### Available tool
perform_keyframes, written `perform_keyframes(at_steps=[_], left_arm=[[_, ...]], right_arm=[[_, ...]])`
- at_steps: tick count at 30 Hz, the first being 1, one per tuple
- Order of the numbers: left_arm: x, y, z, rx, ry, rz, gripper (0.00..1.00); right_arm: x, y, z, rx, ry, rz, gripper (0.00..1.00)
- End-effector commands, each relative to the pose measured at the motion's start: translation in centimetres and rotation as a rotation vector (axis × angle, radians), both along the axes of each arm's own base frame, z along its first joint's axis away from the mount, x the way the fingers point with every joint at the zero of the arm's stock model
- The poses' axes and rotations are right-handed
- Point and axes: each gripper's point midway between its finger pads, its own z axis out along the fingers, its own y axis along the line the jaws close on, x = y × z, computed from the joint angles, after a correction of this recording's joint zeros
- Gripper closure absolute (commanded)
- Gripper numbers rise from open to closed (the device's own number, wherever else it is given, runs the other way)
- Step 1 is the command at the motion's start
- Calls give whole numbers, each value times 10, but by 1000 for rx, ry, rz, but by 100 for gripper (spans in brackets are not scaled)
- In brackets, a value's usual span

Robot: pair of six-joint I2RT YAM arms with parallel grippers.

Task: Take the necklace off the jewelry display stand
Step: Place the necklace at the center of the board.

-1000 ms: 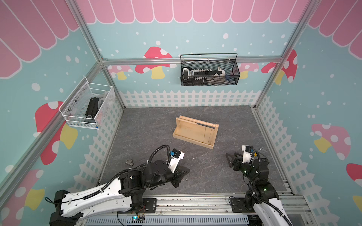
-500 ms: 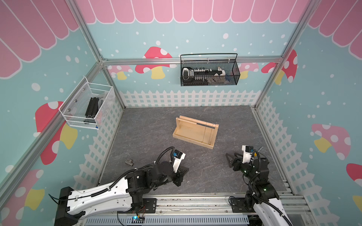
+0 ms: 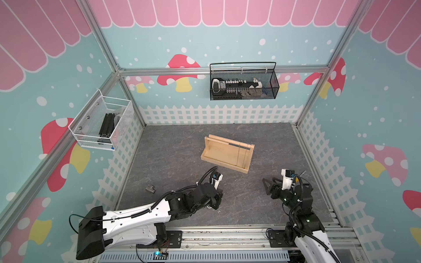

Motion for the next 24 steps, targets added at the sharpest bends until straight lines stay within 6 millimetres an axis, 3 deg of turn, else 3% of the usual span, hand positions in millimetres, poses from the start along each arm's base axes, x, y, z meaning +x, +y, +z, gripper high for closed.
perform_keyframes(at_steps=[1,8,17,24], left_arm=[[26,11,8,26,-59,104,100],[53,12,-10,58,-46,144,100],[72,-7,-33,121,-13,119,100],[85,-9,-43,164,-14,133,100]], right_arm=[[-3,3,-4,6,15,17,29],[-2,3,-4,6,15,13,29],[-2,2,-4,4,13,11,29],[-1,2,-5,4,14,10,29]])
